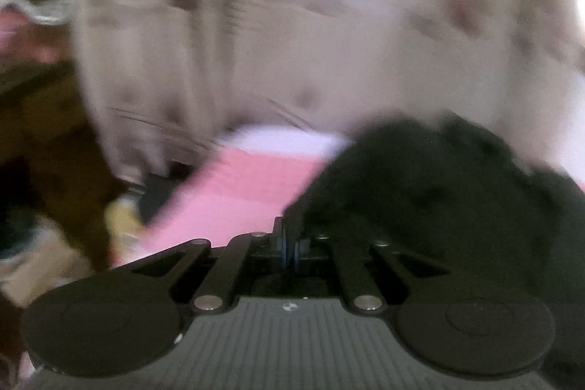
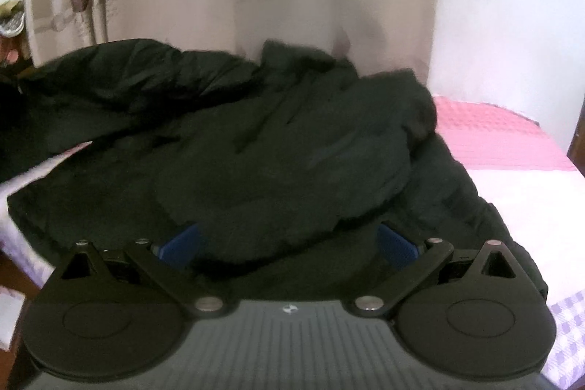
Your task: Fold large clothes
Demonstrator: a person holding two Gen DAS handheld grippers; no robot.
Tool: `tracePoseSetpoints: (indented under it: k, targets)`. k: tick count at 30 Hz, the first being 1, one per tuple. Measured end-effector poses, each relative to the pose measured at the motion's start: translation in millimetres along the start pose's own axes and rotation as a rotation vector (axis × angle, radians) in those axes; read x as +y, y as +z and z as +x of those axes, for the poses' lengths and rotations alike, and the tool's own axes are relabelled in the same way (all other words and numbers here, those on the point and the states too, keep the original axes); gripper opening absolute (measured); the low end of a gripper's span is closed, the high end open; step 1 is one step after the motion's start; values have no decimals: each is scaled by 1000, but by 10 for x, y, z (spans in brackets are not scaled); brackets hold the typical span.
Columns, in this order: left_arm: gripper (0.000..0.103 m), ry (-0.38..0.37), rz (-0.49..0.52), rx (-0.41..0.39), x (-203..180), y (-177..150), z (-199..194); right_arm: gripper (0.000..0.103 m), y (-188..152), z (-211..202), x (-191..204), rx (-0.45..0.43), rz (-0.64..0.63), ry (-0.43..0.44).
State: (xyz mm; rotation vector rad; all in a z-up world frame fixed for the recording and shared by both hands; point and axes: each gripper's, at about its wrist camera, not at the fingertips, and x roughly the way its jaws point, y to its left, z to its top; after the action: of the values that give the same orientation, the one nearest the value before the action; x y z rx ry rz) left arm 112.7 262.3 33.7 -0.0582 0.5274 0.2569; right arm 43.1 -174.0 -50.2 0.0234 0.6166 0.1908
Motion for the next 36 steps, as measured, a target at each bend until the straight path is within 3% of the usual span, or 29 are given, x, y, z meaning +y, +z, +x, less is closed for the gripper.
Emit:
tracePoseSetpoints:
  k: [2, 5, 10, 13, 15, 17, 18, 21, 26, 27, 29, 30, 31, 33, 36]
  targets:
    - [9, 62, -35, 1, 230, 349, 277, 103, 21, 35, -22, -2, 18, 5]
    - [9, 168, -45, 42, 350, 605, 777, 103, 23, 81, -3, -7, 12, 25]
    - [12, 296, -28, 123, 432, 498, 1462, 103, 69, 147, 144, -33, -104, 76]
    - [30, 372, 12, 113, 377, 334, 1617, 103, 103, 205, 267, -45, -182, 113]
    - [68, 394, 33, 43, 342, 264, 1578, 103, 103, 273, 367, -53, -249, 119]
    - [97, 377, 22, -31, 245, 215, 1401, 103, 78, 345, 456, -45, -304, 109]
    - [101, 348, 1, -73, 173, 183, 1262, 103, 57, 382, 485, -45, -321, 106]
    - [103, 223, -6, -161, -74, 51, 927, 103, -3, 495, 572, -25, -365, 115]
    - [103, 18, -52, -116, -555, -340, 597, 103, -101, 742, 638, 47, -437, 103]
    - [103, -6, -55, -94, -654, -442, 582, 98, -123, 747, 629, 30, -451, 114]
    - [103, -38, -57, -56, -818, -645, 596, 69, -108, 777, 570, 32, -454, 115]
    - [103, -51, -58, -34, -883, -747, 625, 43, -70, 781, 531, 32, -458, 101]
    - [103, -56, -64, -14, -915, -832, 674, 30, -37, 754, 497, 22, -483, 72]
    - [103, -45, -74, 24, -975, -987, 777, 21, 57, 638, 327, -33, -529, -10]
    - [103, 2, -67, 54, -1042, -1151, 849, 16, 351, 306, -253, -154, -480, -188]
